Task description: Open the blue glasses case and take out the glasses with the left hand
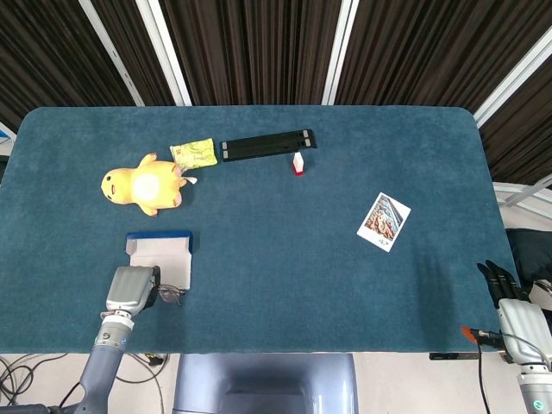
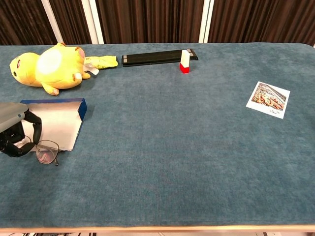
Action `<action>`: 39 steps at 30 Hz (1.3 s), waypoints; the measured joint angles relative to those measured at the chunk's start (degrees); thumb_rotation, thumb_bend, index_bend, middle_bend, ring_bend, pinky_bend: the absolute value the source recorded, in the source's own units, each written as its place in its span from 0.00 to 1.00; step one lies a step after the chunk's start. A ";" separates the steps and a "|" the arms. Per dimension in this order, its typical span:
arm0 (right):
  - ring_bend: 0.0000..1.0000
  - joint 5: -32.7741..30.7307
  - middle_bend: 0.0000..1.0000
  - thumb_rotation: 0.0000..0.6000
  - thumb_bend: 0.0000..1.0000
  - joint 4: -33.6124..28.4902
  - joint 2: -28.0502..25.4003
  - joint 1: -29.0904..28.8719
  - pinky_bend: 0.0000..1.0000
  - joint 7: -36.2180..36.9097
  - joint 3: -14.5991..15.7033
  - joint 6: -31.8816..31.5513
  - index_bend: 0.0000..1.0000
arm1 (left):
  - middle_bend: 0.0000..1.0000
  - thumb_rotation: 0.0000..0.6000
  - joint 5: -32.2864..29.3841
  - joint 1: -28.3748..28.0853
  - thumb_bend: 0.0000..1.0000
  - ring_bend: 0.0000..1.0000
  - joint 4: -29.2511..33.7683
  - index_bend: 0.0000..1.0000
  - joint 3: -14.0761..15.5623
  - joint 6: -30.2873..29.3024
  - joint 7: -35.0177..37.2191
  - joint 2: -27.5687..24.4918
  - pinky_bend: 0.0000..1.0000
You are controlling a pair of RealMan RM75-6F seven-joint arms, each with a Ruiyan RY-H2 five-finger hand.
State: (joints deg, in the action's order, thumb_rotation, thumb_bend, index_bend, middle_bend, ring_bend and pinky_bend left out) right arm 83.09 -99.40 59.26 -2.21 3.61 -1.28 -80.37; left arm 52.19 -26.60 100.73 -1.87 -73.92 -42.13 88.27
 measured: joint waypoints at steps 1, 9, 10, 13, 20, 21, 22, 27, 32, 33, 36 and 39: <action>0.00 0.01 0.00 1.00 0.13 -0.01 -0.01 0.00 0.20 0.00 0.00 0.00 0.00 | 1.00 1.00 0.09 -0.02 0.50 0.90 0.13 0.61 -0.12 -0.06 0.04 0.01 0.97; 0.00 -0.13 0.00 1.00 0.13 -0.17 0.03 -0.01 0.20 0.01 -0.02 0.08 0.00 | 1.00 1.00 0.30 -1.43 0.50 0.90 1.99 0.61 -2.63 -0.47 -0.66 0.98 0.97; 0.00 -0.15 0.00 1.00 0.13 -0.18 0.03 -0.01 0.20 0.00 -0.02 0.08 0.00 | 1.00 1.00 0.19 -1.72 0.50 0.90 2.14 0.61 -2.94 -0.46 -0.99 1.27 0.97; 0.00 -0.24 0.00 1.00 0.13 -0.21 0.05 -0.03 0.20 -0.05 -0.04 0.14 0.00 | 1.00 1.00 -0.32 -2.83 0.50 0.90 2.34 0.61 -3.99 -0.40 -2.20 2.70 0.97; 0.00 -0.38 0.00 1.00 0.13 -0.18 -0.01 -0.07 0.20 0.13 -0.08 0.28 0.00 | 1.00 1.00 -2.46 -5.61 0.49 0.90 1.52 0.60 -6.43 -0.32 -4.75 8.27 0.97; 0.00 -0.41 0.00 1.00 0.13 -0.17 -0.03 -0.08 0.20 0.17 -0.09 0.31 0.00 | 1.00 1.00 -2.73 -6.14 0.49 0.90 1.18 0.58 -6.83 -0.39 -5.18 9.45 0.97; 0.00 -0.42 0.00 1.00 0.13 -0.16 -0.04 -0.09 0.20 0.21 -0.10 0.33 0.00 | 1.00 1.00 -2.88 -6.52 0.48 0.90 0.92 0.57 -7.15 -0.43 -5.41 10.37 0.97; 0.00 -0.44 0.00 1.00 0.13 -0.07 -0.12 -0.14 0.20 0.44 -0.12 0.42 0.00 | 1.00 1.00 -3.86 -8.56 0.44 0.89 -1.39 0.54 -8.99 -1.24 -6.59 15.50 0.97; 0.00 -0.65 0.00 1.00 0.13 -0.10 -0.20 -0.20 0.20 0.45 -0.11 0.70 0.00 | 1.00 1.00 -5.58 -9.81 0.31 0.89 -2.60 0.44 -9.85 -2.09 -8.16 17.66 0.97; 0.00 -0.68 0.00 1.00 0.13 -0.13 -0.21 -0.21 0.20 0.43 -0.11 0.71 0.00 | 1.00 1.00 -5.67 -9.85 0.29 0.89 -2.62 0.42 -9.84 -2.34 -8.18 17.77 0.97; 0.00 -0.67 0.00 1.00 0.13 -0.20 -0.26 -0.18 0.20 0.41 -0.11 0.66 0.00 | 1.00 1.00 -4.87 -9.71 0.26 0.89 -2.25 0.39 -9.46 -2.69 -7.82 17.28 0.97; 0.00 -0.65 0.00 1.00 0.13 -0.20 -0.27 -0.14 0.20 0.49 -0.10 0.61 0.00 | 1.00 1.00 -3.34 -9.13 0.26 0.89 -0.95 0.38 -8.84 -3.15 -6.58 15.87 0.97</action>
State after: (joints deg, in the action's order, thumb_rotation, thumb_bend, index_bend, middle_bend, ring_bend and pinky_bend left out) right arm 82.44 -99.60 58.98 -2.36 4.10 -1.38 -79.76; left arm 48.85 -35.73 99.77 -10.71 -77.07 -48.71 104.14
